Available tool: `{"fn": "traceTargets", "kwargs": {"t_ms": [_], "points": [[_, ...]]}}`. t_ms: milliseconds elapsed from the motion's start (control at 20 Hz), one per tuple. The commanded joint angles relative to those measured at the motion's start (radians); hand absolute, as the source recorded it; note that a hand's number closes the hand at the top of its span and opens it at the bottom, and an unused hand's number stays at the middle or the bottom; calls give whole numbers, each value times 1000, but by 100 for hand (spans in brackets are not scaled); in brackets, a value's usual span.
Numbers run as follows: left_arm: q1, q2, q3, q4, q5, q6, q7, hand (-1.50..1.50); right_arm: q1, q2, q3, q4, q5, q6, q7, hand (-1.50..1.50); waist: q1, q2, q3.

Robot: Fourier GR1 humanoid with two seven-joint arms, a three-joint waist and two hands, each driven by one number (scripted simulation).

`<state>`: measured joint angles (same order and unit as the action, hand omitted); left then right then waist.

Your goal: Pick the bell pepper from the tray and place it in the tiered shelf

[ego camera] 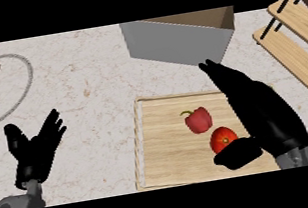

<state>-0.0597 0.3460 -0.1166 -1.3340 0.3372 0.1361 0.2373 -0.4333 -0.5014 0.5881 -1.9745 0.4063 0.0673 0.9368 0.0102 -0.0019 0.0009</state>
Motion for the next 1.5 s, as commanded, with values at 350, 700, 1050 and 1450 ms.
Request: {"fn": "traceTargets", "kwargs": {"t_ms": [350,700,1050,1450], "points": [[37,4,45,-42,-8,-47,18,0,-14,223,132,122,235,96,168,-150,-4,0,-1],[33,-38,52,-64,-47,-28,64,0,80,231,68,94,345,146,119,-150,-9,0,-1],[19,-54,91,1,-83,-77,19,0,119,318,33,265,465,85,-33,-150,-8,2,-1],[53,-83,97,-73,-108,-73,69,0,126,362,-19,340,583,103,-49,-150,-7,1,-1]]}}
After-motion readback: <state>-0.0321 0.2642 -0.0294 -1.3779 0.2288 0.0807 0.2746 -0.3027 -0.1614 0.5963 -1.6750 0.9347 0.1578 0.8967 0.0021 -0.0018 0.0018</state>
